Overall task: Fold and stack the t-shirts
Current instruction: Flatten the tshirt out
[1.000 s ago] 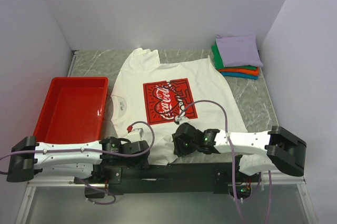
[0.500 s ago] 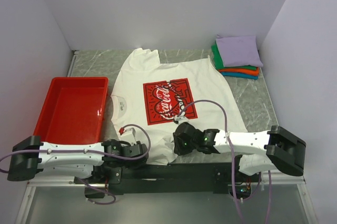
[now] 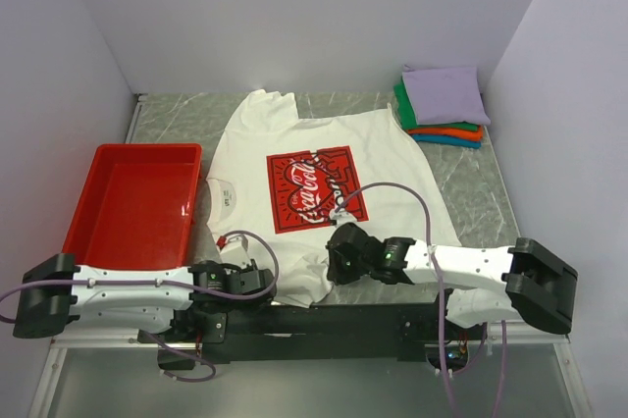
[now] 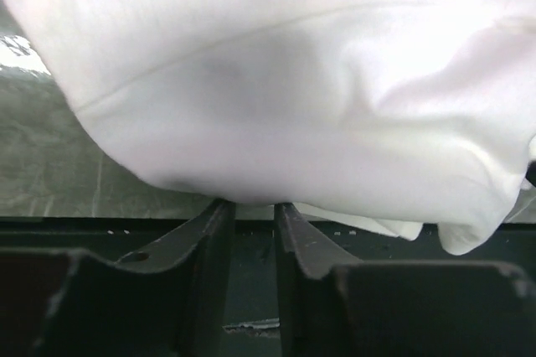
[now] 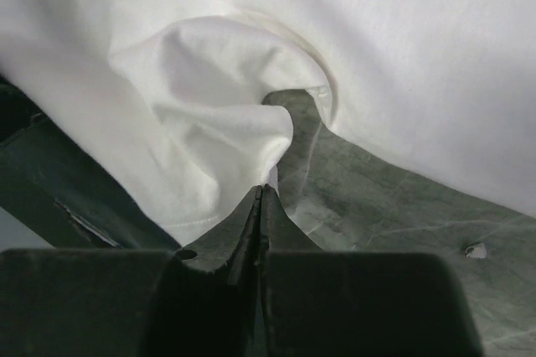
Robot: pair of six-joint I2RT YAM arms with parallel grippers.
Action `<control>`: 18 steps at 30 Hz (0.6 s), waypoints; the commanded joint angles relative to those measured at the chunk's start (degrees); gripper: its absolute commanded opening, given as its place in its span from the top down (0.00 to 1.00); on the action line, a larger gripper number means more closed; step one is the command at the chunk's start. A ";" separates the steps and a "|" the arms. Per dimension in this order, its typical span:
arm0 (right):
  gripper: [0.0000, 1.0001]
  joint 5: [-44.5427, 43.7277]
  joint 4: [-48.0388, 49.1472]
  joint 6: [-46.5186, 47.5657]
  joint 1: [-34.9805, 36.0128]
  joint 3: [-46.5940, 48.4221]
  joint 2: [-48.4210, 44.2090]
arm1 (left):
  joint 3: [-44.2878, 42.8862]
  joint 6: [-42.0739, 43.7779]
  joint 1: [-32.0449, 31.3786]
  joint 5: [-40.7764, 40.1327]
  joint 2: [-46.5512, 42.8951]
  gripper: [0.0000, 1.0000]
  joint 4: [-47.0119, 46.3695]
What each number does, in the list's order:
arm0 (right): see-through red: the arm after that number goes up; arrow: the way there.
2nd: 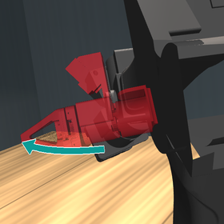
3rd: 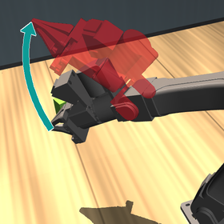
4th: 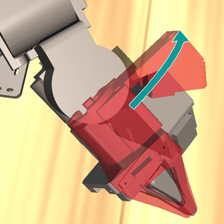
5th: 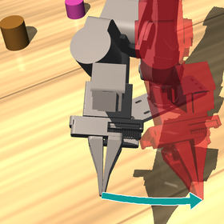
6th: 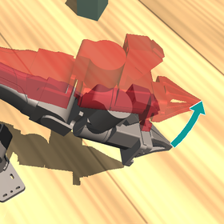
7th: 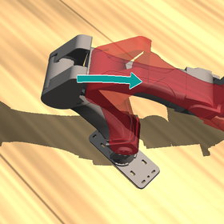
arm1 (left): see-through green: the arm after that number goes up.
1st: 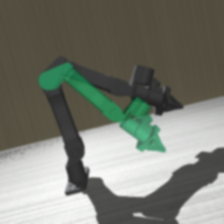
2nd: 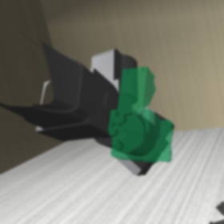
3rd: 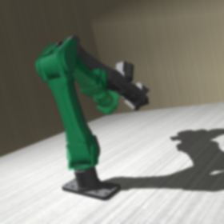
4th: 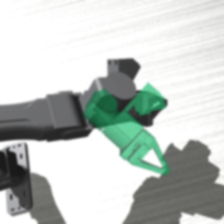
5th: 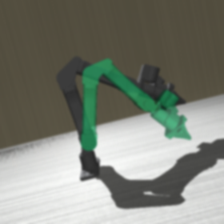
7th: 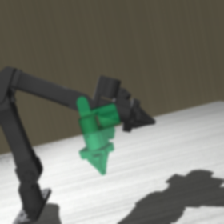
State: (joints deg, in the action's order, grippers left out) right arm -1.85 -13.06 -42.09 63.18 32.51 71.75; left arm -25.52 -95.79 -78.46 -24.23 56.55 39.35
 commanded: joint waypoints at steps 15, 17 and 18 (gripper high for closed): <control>0.97 4.56 -11.28 2.36 -4.11 8.62 -6.79 | -8.31 3.06 -0.29 -3.11 -6.27 1.00 8.10; 0.97 6.32 -13.30 3.32 -4.73 9.58 -7.06 | -9.63 4.29 -0.12 -2.23 -8.65 1.00 9.68; 0.97 6.59 -14.09 3.67 -5.43 10.02 -7.32 | -10.07 4.82 -0.12 -1.10 -10.22 1.00 10.21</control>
State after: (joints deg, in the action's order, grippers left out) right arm 2.20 -23.57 -40.38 59.13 39.05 66.72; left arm -32.27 -93.10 -78.46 -27.20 49.74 46.02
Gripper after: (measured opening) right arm 0.035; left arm 0.013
